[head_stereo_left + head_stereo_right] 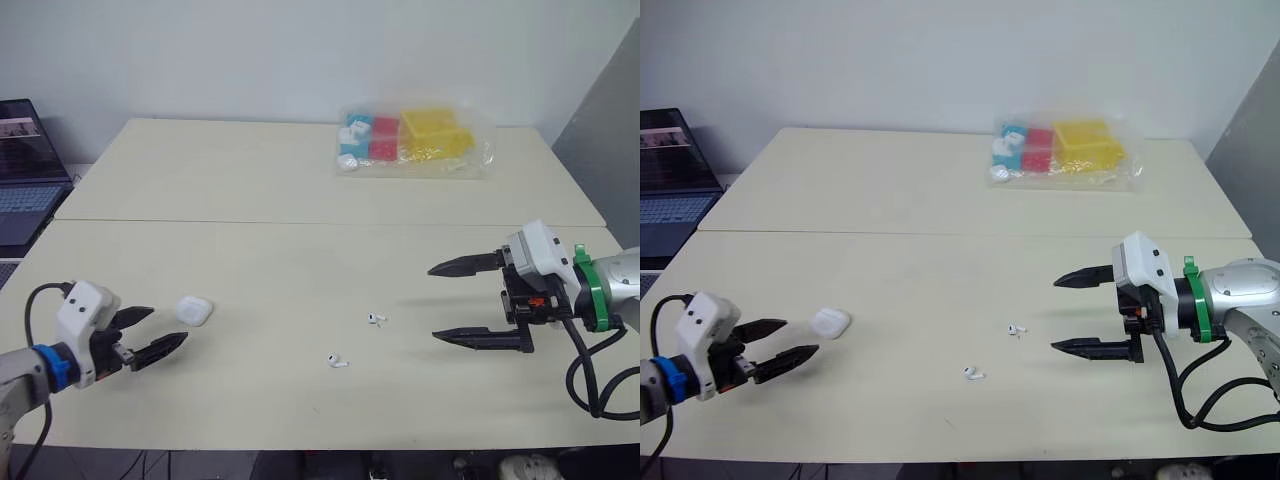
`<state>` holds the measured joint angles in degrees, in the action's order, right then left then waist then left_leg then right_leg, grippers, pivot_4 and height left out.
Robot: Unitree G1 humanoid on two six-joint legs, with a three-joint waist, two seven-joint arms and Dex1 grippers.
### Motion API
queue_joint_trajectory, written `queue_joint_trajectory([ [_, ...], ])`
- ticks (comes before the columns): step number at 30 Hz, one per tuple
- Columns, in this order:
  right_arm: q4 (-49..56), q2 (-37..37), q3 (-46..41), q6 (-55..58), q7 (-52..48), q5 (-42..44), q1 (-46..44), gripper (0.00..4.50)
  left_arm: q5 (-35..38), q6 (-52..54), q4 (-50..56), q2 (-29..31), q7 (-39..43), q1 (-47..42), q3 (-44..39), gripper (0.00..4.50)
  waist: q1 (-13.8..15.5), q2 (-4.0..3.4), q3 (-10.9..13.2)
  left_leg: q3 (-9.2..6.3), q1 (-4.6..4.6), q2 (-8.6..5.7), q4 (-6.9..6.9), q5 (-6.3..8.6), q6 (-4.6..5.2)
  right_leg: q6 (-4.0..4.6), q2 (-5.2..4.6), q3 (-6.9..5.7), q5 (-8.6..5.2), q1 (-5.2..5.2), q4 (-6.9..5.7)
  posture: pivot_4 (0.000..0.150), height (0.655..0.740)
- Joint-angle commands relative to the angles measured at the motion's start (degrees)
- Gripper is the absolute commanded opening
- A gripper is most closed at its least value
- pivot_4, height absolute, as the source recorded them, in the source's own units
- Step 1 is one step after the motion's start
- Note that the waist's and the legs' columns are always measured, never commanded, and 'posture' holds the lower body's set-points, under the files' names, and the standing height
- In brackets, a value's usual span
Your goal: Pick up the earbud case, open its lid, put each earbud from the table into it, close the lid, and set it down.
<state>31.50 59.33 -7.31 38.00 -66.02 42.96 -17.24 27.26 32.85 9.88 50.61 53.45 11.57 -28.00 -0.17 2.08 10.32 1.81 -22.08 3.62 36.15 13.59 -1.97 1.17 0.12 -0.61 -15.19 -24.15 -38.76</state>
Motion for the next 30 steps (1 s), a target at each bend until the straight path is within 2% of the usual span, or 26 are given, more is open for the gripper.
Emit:
queue_joint_trajectory([
  [1, 1.3, -0.5, -0.2, -0.1, 0.1, 1.4, -1.7, 4.45, -1.7, -1.5, -2.0, -0.9, -2.1, -2.6, 2.0, 4.50, 0.0, 0.00, 0.0, 0.00, 0.00, 0.01, 0.00, 0.00, 0.00, 0.00, 0.00, 0.00, 0.00, 0.00, -0.01, 0.150, 0.7400],
  [9, 1.0, -1.1, 1.1, -0.7, -0.6, 0.9, -4.3, 4.45, -3.6, -2.7, -5.6, -1.0, -1.8, -4.8, 6.1, 4.50, -0.1, 0.01, 0.0, 0.00, 0.04, 0.01, 0.01, 0.00, 0.00, 0.00, 0.04, 0.02, 0.00, 0.00, -0.08, 0.150, 0.7400],
  [15, -0.8, -1.7, 3.4, -1.3, -1.8, 0.2, -8.2, 4.45, -4.8, -1.3, -9.9, -0.4, -1.8, -10.2, 9.9, 4.50, 0.0, 0.02, 0.0, -0.02, 0.04, 0.00, 0.04, -0.01, 0.01, 0.00, 0.05, 0.00, 0.01, 0.01, -0.12, 0.150, 0.7400],
  [27, -2.6, -3.5, 7.3, -3.1, -3.6, -2.6, -11.3, 4.45, -7.3, -1.4, -14.3, -1.2, -1.4, -15.7, 14.5, 4.50, 0.0, 0.00, 0.0, -0.03, 0.12, 0.00, 0.05, -0.02, 0.02, 0.00, 0.05, 0.00, 0.01, 0.05, -0.21, 0.150, 0.7400],
  [30, -2.7, -3.6, 7.2, -3.0, -3.5, -2.8, -11.2, 4.50, -8.6, -2.0, -15.4, -1.3, -1.9, -16.0, 15.2, 3.92, 0.1, -0.03, 0.0, -0.02, 0.14, 0.00, 0.06, -0.02, 0.02, 0.00, 0.04, 0.02, 0.02, 0.07, -0.21, 0.150, 0.7400],
])
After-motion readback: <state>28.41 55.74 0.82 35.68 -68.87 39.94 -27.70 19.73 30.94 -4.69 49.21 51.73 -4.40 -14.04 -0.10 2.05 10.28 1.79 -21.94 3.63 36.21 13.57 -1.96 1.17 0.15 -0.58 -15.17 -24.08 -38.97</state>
